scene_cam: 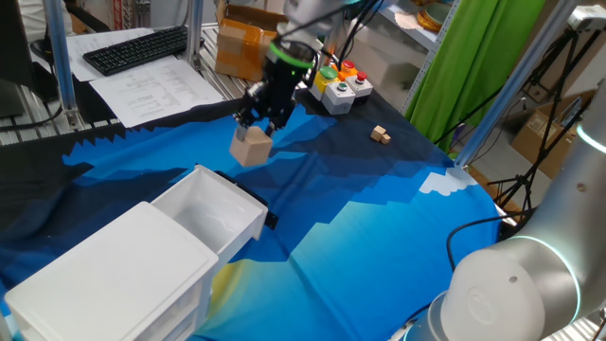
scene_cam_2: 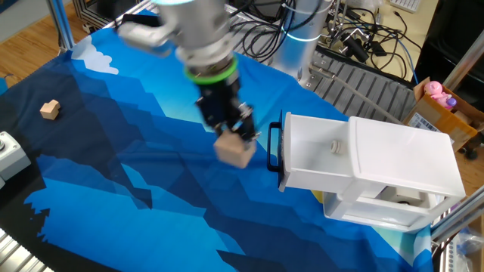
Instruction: Put things in the drawer
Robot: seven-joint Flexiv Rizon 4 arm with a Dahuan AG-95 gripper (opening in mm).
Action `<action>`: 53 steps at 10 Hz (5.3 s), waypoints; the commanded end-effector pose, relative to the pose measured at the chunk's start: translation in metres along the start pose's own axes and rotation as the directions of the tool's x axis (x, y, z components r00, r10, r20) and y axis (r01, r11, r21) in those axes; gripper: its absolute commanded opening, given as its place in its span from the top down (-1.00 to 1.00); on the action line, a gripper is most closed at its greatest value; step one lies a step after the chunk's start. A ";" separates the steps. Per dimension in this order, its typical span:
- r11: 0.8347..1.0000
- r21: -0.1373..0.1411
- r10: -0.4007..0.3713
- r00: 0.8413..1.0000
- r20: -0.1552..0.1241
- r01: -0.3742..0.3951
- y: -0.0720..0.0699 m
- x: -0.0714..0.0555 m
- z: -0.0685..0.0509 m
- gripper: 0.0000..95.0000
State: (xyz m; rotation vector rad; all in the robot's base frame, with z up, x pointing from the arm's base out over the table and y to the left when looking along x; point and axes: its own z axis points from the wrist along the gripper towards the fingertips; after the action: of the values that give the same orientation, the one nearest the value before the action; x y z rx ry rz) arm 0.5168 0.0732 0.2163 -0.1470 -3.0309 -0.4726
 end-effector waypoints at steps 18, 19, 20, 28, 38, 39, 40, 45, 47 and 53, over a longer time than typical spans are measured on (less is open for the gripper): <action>0.934 -0.249 0.229 0.965 -0.129 -0.255 0.061 0.066 -0.005 1.00; 0.936 -0.241 0.231 0.965 -0.127 -0.256 0.062 0.061 -0.008 1.00; 0.941 -0.227 0.230 0.966 -0.120 -0.252 0.062 0.061 -0.008 1.00; 0.964 -0.189 0.162 0.977 -0.141 -0.187 0.062 0.061 -0.008 1.00; 0.944 -0.188 0.252 0.960 -0.123 -0.272 0.101 0.104 0.012 1.00; 0.944 -0.183 0.260 0.960 -0.104 -0.275 0.102 0.104 0.018 1.00; 0.946 -0.172 0.265 0.961 -0.081 -0.276 0.103 0.104 0.025 1.00; 0.939 -0.167 0.295 0.954 -0.053 -0.300 0.103 0.117 0.041 0.60; 0.936 -0.166 0.305 0.951 -0.051 -0.309 0.103 0.116 0.044 0.60; 0.927 -0.174 0.330 0.943 -0.047 -0.333 0.103 0.117 0.048 0.20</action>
State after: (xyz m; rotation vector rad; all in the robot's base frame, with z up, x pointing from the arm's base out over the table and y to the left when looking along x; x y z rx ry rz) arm 0.4081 0.1960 0.2106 -0.6541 -2.8540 -0.7085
